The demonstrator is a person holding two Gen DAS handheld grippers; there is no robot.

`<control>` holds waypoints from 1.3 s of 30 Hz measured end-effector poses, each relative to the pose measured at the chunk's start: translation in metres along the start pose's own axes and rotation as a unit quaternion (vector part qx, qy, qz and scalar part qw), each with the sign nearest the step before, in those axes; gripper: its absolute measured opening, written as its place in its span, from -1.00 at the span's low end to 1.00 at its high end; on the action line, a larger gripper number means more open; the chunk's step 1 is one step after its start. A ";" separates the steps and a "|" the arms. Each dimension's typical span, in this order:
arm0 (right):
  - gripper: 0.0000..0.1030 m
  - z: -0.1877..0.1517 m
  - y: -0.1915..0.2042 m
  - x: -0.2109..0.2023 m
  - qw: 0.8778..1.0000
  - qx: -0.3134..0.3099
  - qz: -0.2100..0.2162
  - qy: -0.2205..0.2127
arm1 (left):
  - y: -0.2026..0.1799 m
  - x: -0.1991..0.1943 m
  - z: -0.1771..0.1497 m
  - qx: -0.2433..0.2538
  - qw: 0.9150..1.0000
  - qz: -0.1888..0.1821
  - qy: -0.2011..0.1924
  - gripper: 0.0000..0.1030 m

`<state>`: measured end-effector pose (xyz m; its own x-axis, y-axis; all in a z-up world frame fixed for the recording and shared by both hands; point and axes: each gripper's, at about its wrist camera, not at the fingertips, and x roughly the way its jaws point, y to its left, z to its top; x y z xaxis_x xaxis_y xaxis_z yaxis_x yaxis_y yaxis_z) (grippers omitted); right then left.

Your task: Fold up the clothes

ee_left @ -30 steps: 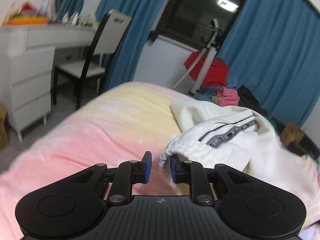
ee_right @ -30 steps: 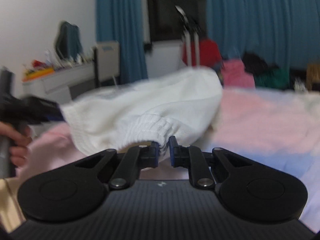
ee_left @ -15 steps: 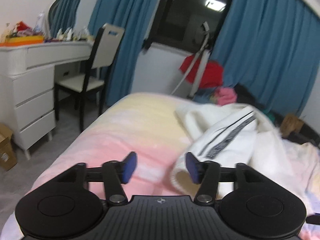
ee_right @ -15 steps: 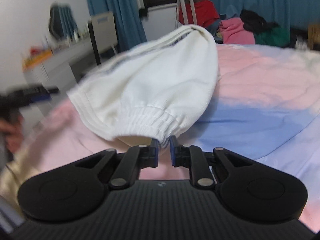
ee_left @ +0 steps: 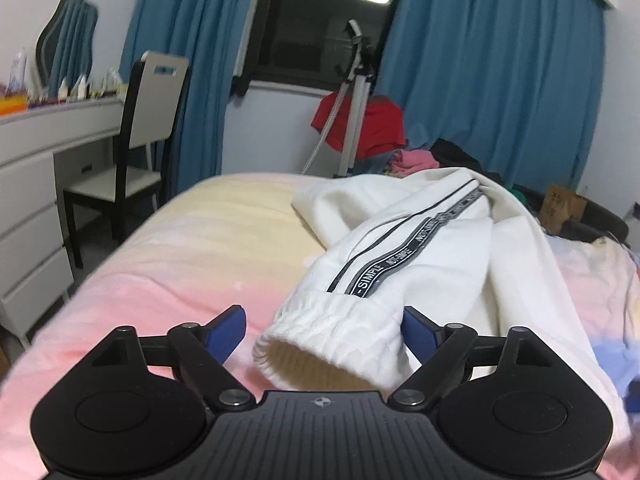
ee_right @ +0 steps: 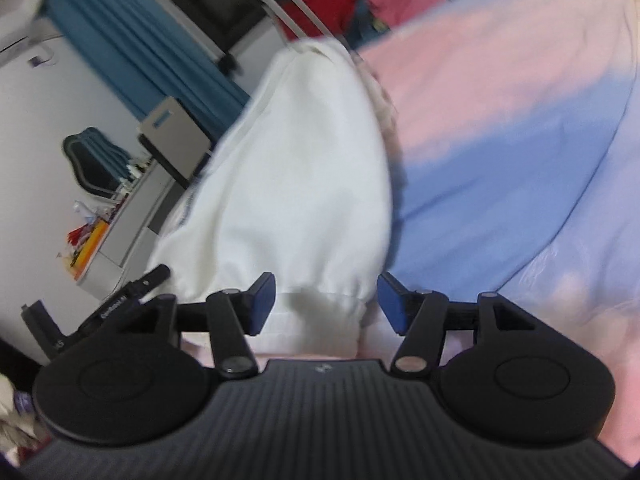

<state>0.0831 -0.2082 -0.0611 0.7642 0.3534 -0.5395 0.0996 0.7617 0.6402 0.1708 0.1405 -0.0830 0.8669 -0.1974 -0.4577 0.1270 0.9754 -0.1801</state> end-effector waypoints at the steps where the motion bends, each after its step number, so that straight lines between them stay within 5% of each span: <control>1: 0.16 0.000 -0.003 0.010 1.000 0.007 0.000 0.009 | 0.001 0.005 0.000 -0.012 1.000 -0.001 -0.001 0.42; 4: 0.16 0.000 -0.007 0.032 1.000 0.015 0.005 0.024 | 0.005 0.010 0.000 -0.032 0.999 0.000 -0.012 0.15; 7: 0.08 -0.005 -0.009 0.042 0.997 0.027 0.057 0.038 | 0.016 0.007 0.004 -0.063 0.998 -0.011 -0.018 -0.20; 11: -0.48 -0.010 -0.016 0.042 0.993 0.065 0.092 0.038 | 0.030 -0.005 0.015 -0.109 0.993 -0.031 -0.030 -0.63; 20: -0.59 -0.030 0.044 0.026 0.986 0.049 0.158 0.012 | 0.056 -0.026 0.073 -0.105 0.992 0.025 -0.060 -0.70; 26: -0.60 -0.061 0.110 0.061 0.968 0.052 0.244 0.033 | 0.097 -0.027 0.127 -0.115 0.988 0.085 -0.066 -0.70; 32: -0.66 -0.094 0.184 0.146 0.952 0.021 0.291 0.096 | 0.149 0.029 0.174 -0.079 0.978 0.185 -0.053 -0.69; 39: -0.65 -0.106 0.183 0.206 0.960 -0.006 0.240 0.142 | 0.176 0.115 0.142 -0.082 0.977 0.198 0.010 -0.61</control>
<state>0.1911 0.0612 -0.1127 0.5154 0.7984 -0.3115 -0.2292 0.4787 0.8475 0.3613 0.3036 -0.0434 0.8225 0.1889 -0.5365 -0.2968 0.9472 -0.1214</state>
